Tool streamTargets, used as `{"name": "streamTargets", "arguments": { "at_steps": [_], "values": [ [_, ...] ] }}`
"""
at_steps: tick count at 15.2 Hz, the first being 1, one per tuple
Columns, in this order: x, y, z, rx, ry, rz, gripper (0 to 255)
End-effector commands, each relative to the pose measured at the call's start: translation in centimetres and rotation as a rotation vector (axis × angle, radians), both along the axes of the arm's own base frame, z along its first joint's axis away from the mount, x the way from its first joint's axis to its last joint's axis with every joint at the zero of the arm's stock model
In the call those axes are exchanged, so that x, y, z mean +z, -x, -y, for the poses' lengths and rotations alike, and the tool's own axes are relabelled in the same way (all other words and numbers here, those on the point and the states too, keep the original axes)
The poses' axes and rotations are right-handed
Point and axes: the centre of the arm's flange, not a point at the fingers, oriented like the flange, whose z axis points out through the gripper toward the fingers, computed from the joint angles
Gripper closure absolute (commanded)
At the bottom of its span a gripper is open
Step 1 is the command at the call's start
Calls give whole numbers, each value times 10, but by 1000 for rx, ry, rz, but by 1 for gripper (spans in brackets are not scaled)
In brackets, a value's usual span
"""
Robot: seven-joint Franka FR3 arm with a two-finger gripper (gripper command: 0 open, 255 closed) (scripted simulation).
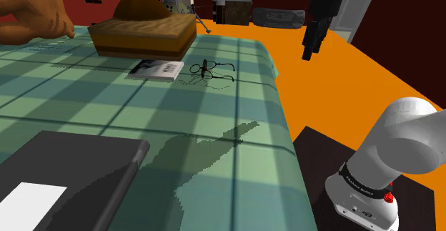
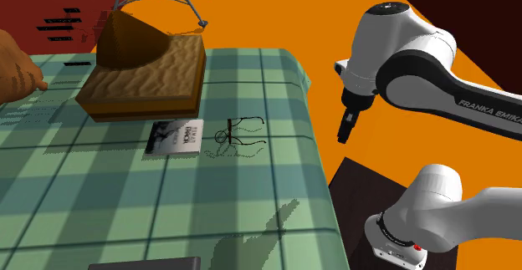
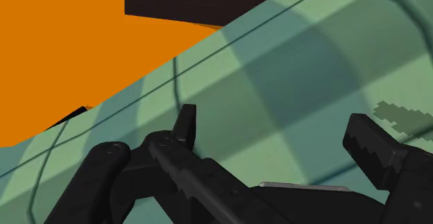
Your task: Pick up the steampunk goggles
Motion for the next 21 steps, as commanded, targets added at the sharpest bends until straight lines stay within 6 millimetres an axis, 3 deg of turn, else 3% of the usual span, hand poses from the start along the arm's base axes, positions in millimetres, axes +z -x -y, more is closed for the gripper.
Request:
{"name": "streamTargets", "arguments": {
  "at_steps": [1,21],
  "values": [
    [0,0,0,0,0,0,0],
    [-73,-231,-114,-4,28,-15,0]
  ]
}}
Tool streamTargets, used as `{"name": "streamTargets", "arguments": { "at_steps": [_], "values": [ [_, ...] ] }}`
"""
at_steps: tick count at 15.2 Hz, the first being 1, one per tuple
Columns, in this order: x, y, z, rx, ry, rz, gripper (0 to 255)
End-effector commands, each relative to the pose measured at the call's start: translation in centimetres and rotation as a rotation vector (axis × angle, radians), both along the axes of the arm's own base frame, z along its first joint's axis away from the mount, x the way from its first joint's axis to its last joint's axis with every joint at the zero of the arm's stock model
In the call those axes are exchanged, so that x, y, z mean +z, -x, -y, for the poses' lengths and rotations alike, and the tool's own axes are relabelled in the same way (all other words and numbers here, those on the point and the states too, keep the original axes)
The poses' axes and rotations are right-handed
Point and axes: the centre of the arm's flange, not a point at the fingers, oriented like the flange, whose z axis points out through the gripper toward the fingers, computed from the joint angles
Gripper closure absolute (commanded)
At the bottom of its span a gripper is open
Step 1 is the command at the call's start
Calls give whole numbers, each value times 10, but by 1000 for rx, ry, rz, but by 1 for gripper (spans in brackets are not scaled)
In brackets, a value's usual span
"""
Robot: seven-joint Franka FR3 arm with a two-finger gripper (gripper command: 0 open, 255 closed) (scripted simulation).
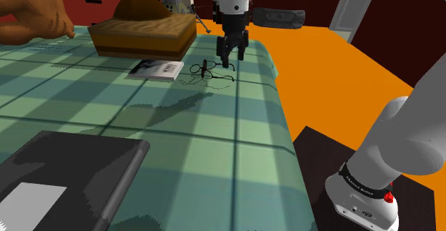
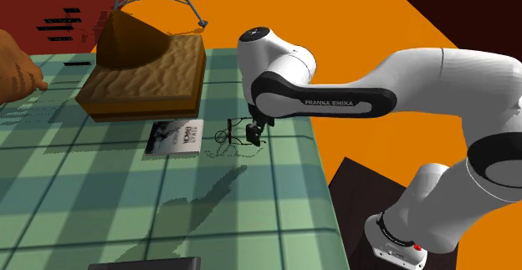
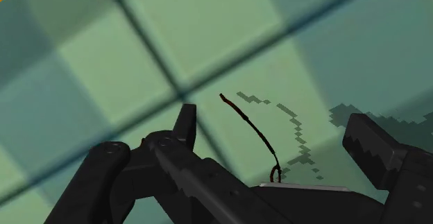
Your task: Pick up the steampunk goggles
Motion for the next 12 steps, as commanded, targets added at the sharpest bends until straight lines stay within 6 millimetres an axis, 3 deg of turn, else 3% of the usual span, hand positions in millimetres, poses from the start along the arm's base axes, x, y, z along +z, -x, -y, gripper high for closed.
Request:
{"name": "streamTargets", "arguments": {
  "at_steps": [1,6,12],
  "values": [
    [-10,-23,-11,-1,2,-1,0],
    [-28,-76,-37,-2,9,-5,0],
    [-59,-76,-37,-2,9,-5,0]
  ]
}}
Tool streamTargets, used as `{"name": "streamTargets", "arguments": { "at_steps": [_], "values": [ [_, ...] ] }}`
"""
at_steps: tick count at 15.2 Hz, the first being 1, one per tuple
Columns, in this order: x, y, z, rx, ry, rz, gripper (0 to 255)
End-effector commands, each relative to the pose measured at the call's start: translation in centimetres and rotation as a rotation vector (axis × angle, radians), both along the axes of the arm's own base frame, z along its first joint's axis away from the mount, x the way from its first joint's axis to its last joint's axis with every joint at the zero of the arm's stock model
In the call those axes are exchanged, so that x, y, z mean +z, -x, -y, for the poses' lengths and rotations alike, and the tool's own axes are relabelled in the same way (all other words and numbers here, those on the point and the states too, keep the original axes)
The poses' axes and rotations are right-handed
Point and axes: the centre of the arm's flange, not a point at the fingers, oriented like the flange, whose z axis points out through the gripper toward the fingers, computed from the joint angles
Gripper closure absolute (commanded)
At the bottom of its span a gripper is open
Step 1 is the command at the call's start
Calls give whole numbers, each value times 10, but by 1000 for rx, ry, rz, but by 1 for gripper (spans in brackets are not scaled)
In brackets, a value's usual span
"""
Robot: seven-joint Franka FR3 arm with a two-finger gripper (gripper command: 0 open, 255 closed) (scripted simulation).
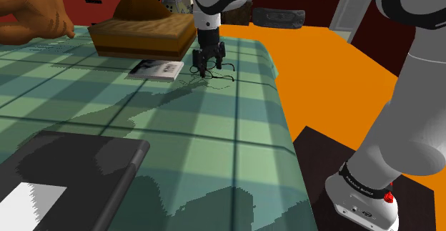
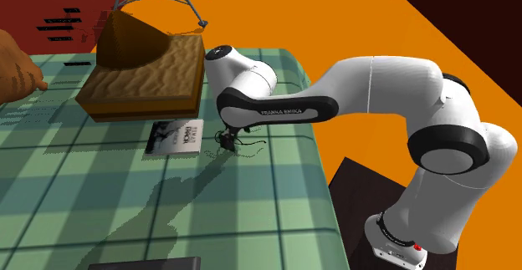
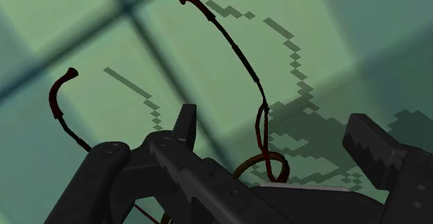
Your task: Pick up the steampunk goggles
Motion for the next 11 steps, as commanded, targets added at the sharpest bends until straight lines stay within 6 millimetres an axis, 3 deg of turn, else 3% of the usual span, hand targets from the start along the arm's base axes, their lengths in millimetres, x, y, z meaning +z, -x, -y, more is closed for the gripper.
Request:
{"name": "streamTargets", "arguments": {
  "at_steps": [1,3,4,11],
  "values": [
    [-12,1,0,0,0,0,0],
    [-15,1,0,0,0,0,0],
    [-14,0,0,0,0,0,255],
    [-14,0,0,0,0,0,255]
  ]
}}
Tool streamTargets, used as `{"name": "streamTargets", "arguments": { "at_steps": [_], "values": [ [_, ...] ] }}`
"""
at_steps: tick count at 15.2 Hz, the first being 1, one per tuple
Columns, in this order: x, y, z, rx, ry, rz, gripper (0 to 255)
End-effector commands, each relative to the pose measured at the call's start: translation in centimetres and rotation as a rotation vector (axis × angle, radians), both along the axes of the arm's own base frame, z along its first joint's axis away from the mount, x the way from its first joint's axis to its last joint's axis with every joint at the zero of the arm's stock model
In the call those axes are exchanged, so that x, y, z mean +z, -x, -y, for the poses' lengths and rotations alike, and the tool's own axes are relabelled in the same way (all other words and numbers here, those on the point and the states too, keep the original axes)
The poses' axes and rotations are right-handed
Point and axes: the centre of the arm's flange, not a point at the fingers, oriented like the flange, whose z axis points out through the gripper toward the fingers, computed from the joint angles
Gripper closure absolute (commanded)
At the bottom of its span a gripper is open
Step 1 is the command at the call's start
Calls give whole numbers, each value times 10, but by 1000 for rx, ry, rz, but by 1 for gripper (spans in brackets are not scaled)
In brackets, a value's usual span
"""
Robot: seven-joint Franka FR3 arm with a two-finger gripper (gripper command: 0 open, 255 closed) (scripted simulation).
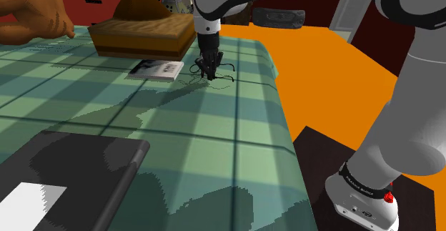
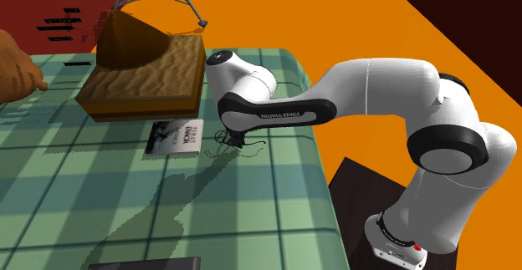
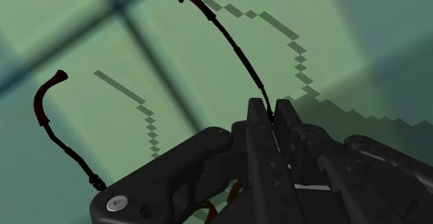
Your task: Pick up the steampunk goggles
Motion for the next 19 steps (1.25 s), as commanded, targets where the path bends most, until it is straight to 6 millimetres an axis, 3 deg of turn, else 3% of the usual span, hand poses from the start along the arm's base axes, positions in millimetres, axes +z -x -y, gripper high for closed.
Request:
{"name": "streamTargets", "arguments": {
  "at_steps": [1,17,19],
  "values": [
    [-1,0,1,-1,0,-2,255],
    [78,1,1,-1,0,-2,255],
    [79,1,1,-1,0,-2,255]
  ]
}}
